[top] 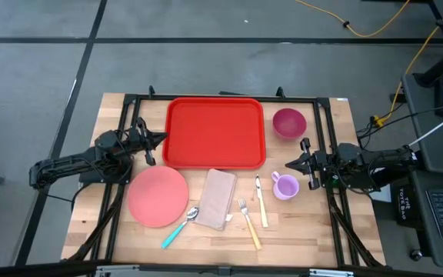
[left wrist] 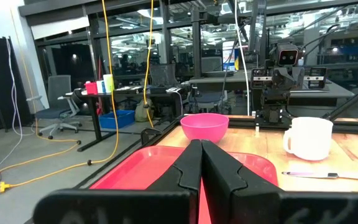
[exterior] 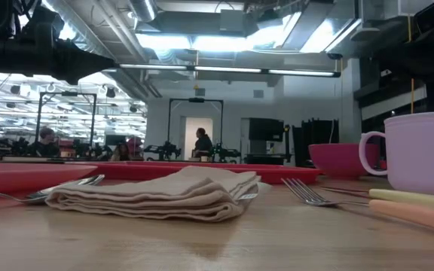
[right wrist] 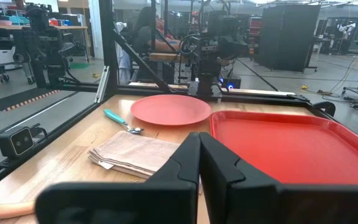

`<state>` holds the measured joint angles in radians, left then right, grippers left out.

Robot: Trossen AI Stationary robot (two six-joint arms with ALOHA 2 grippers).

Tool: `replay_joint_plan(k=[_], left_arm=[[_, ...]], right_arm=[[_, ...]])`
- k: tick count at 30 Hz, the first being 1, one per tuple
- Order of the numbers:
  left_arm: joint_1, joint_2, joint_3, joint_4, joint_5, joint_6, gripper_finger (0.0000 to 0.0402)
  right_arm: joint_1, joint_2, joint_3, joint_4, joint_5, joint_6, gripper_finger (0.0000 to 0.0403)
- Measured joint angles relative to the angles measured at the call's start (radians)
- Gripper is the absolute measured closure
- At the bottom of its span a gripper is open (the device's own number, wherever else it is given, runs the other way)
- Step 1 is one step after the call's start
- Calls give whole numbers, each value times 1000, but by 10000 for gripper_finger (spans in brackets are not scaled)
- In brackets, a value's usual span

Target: Set up tray

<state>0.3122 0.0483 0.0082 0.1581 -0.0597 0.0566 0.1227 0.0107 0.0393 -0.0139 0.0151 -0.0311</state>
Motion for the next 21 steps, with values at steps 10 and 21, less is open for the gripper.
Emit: replay_joint_plan(k=[10,21], left_arm=[[0,0,0,0,0,0,398],[0,0,0,0,0,0,398]], right_arm=[[0,0,0,0,0,0,392],[0,0,0,1,53,0,392]])
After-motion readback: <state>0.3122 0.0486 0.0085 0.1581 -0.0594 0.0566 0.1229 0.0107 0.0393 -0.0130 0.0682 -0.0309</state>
